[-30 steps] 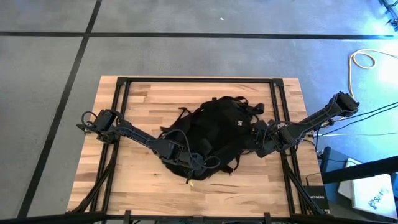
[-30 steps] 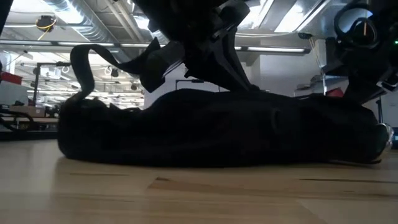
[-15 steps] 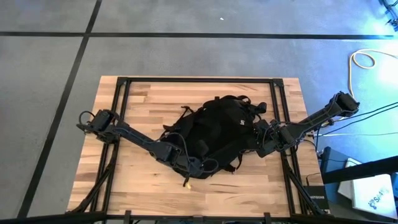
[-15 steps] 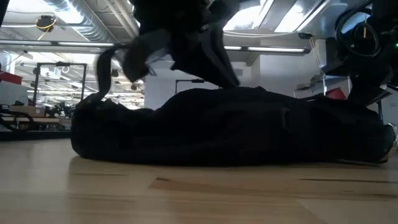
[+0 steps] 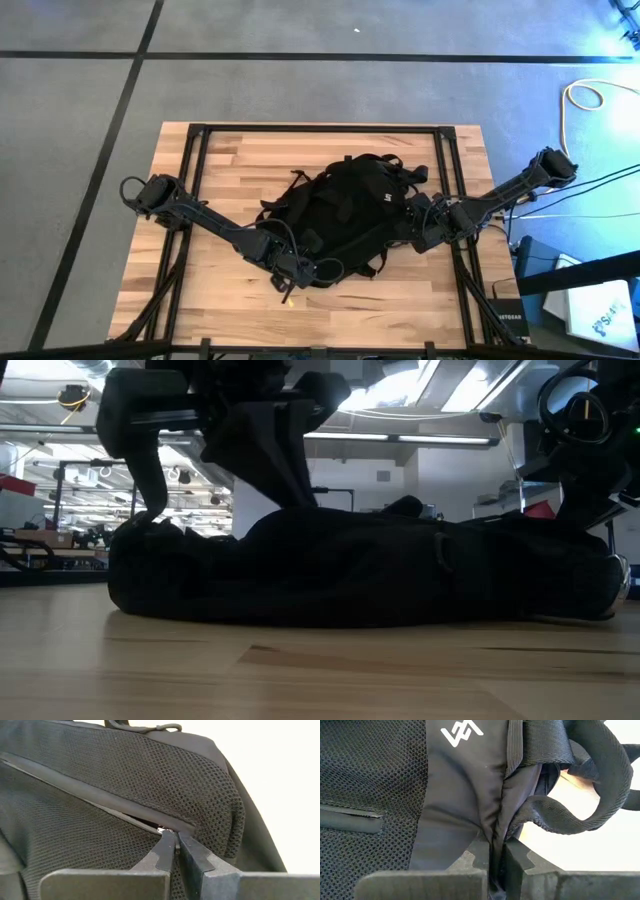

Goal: Unpack backpack
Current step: Open the black backpack, then remove the pink charger cable from the black backpack

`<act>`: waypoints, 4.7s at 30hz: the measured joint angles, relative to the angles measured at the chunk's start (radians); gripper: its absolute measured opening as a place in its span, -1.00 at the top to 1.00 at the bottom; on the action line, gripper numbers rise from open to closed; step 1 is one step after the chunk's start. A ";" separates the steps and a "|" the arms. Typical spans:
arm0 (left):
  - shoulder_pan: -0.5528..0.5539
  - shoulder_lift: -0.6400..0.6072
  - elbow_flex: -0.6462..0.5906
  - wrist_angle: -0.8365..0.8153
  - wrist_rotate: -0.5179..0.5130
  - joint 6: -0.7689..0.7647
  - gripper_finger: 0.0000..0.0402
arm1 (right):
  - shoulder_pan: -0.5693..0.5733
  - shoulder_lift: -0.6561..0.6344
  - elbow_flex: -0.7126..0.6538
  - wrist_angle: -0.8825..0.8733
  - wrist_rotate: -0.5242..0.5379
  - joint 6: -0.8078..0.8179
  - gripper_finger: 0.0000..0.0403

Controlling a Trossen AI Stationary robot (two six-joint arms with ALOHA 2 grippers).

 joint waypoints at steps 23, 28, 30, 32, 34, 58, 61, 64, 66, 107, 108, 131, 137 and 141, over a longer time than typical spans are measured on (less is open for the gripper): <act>0.058 0.000 -0.001 0.059 0.084 -0.045 0.43 | -0.001 0.002 -0.002 0.105 -0.043 -0.113 0.99; 0.058 0.000 -0.001 0.099 -0.044 -0.054 0.12 | -0.001 0.002 -0.002 0.173 -0.066 -0.162 0.99; 0.056 0.000 -0.001 0.106 -0.184 -0.050 0.07 | -0.001 0.002 -0.002 0.219 -0.082 -0.191 0.99; 0.057 0.000 -0.001 0.106 -0.272 -0.029 0.07 | -0.001 0.002 -0.002 0.267 -0.097 -0.231 0.99; 0.058 0.000 -0.001 0.116 -0.291 -0.022 0.09 | -0.001 0.003 -0.002 0.314 -0.104 -0.268 0.99; 0.112 0.000 -0.079 0.167 -0.283 -0.208 0.15 | 0.000 0.003 0.000 0.312 -0.011 -0.320 0.68; 0.112 0.000 -0.092 0.173 -0.285 -0.210 0.15 | 0.000 0.003 0.000 0.308 -0.011 -0.319 0.54; 0.112 0.000 -0.107 0.190 -0.287 -0.210 0.15 | 0.000 0.003 0.000 0.308 -0.011 -0.319 0.37; 0.112 0.000 -0.116 0.205 -0.287 -0.210 0.15 | 0.000 0.003 0.000 0.308 -0.006 -0.319 0.24; 0.117 0.001 -0.126 0.246 -0.303 -0.204 0.15 | 0.000 0.012 0.204 0.355 0.118 -0.491 -0.62; 0.119 0.001 -0.126 0.249 -0.303 -0.203 0.15 | 0.000 0.025 0.204 0.383 0.097 -0.529 -0.62; 0.140 0.002 -0.126 0.286 -0.246 -0.237 0.15 | -0.020 0.476 0.203 0.985 0.067 -1.267 -0.62; 0.140 0.002 -0.126 0.291 -0.241 -0.241 0.15 | -0.049 0.508 0.203 0.989 0.051 -1.279 -0.56; 0.140 0.002 -0.126 0.302 -0.238 -0.254 0.15 | -0.045 0.528 0.203 0.993 -0.031 -1.275 -0.36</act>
